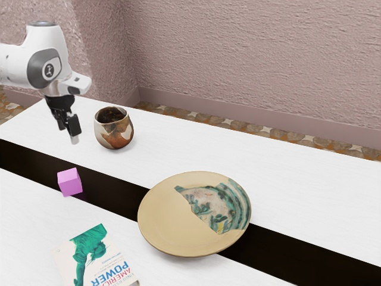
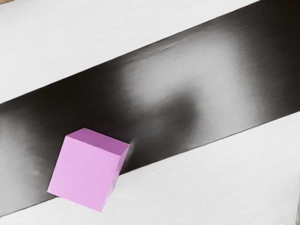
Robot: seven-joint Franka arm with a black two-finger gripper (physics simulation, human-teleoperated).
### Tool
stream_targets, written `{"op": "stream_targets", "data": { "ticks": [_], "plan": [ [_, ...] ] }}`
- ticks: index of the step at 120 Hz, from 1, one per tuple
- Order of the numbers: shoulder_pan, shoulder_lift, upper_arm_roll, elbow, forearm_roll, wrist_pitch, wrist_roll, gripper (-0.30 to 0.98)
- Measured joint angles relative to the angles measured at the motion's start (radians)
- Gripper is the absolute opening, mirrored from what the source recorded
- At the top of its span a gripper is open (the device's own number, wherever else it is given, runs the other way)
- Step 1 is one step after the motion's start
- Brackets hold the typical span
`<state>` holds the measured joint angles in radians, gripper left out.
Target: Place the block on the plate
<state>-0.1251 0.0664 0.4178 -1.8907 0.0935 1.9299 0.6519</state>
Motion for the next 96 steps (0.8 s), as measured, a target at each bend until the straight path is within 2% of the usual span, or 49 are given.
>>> {"op": "stream_targets", "data": {
  "ticks": [16,53,72,96],
  "plan": [
    [-0.027,0.032,-0.001,-0.041,-0.010,0.062,0.092,0.69],
    [0.090,0.066,-0.002,-0.103,-0.024,0.142,0.253,0.69],
    [0.135,0.141,-0.002,-0.094,-0.085,0.177,0.310,0.69],
    [0.164,0.194,-0.003,-0.094,-0.116,0.233,0.356,0.69]
  ]
}}
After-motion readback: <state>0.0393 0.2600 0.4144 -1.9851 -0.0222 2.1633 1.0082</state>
